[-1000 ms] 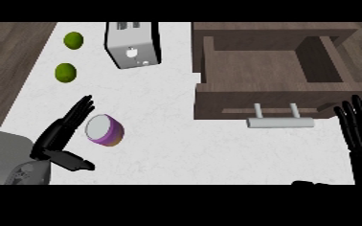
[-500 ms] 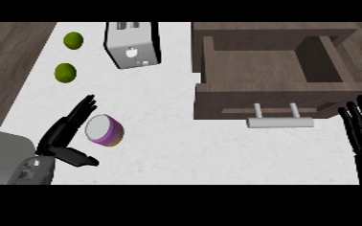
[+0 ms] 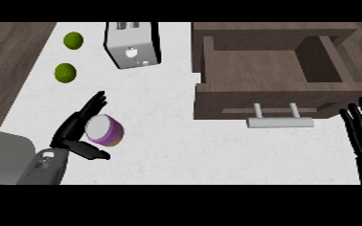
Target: Pick up the can, place it into the drawer and close the drawer
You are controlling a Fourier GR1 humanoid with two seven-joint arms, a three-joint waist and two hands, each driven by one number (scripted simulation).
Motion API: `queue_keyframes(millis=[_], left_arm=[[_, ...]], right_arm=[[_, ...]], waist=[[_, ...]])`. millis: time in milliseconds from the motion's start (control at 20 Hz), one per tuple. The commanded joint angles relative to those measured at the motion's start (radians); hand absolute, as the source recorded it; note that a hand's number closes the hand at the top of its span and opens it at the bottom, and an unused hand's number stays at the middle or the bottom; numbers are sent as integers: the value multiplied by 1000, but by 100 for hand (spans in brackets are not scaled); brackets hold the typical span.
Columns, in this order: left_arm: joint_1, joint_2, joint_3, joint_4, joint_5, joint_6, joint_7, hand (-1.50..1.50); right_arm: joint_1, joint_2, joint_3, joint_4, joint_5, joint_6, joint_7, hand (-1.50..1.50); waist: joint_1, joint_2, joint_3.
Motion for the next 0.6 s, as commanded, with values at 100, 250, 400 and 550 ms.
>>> queue_keyframes(millis=[100, 250, 400, 550], left_arm=[[5, -25, -22, -25, 2, -15, -3, -150], [-21, -43, -24, 89, -20, 4, -90, -150], [-127, -34, -18, 143, -22, -5, -47, -150], [-89, -78, -40, 69, -14, 2, -20, -150]], right_arm=[[78, 15, 71, -34, 16, -30, -50, -150], [-72, -23, -19, 18, -16, -26, 50, -150], [15, -9, -25, -30, -56, 21, 12, -150], [-10, -5, -4, -14, -5, 3, 26, -150]], waist=[[1, -1, 1], [1, 1, 0], [-7, 2, 0], [1, 0, 0]])
